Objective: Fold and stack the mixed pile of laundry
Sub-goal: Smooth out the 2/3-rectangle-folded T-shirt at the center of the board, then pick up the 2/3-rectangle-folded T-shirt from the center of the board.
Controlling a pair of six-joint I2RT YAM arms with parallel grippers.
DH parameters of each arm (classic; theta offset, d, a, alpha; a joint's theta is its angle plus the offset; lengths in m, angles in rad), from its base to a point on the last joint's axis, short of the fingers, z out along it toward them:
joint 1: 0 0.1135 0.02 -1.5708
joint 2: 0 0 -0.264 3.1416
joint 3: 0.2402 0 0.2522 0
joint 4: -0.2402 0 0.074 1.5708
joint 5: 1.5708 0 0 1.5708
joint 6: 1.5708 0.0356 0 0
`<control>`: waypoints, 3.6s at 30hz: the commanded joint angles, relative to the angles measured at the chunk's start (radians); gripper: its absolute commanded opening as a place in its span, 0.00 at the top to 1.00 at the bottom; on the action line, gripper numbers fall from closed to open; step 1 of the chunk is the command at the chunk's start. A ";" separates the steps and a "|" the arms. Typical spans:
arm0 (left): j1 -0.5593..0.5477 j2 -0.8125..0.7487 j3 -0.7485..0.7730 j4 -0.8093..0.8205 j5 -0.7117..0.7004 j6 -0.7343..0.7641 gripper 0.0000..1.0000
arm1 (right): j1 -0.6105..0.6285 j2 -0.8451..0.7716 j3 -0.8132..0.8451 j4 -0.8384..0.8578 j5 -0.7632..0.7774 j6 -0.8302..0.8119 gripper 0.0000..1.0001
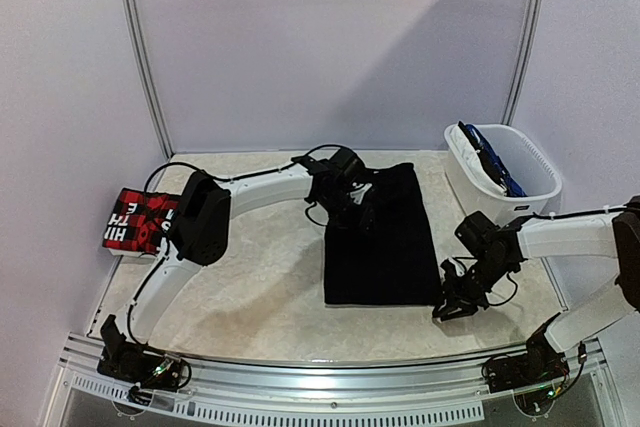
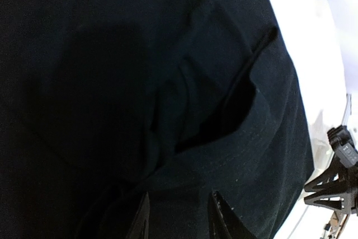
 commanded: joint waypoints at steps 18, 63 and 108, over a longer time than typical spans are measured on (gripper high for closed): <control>-0.010 -0.814 -0.805 0.038 -0.565 0.218 0.29 | -0.001 -0.130 0.123 -0.078 0.087 0.035 0.59; -0.327 -0.781 -1.157 0.391 -0.566 0.901 0.26 | -0.122 0.095 -0.031 0.204 -0.111 0.091 0.63; -0.342 -0.713 -1.165 0.385 -0.614 0.919 1.00 | -0.125 0.103 0.073 0.028 -0.069 0.037 1.00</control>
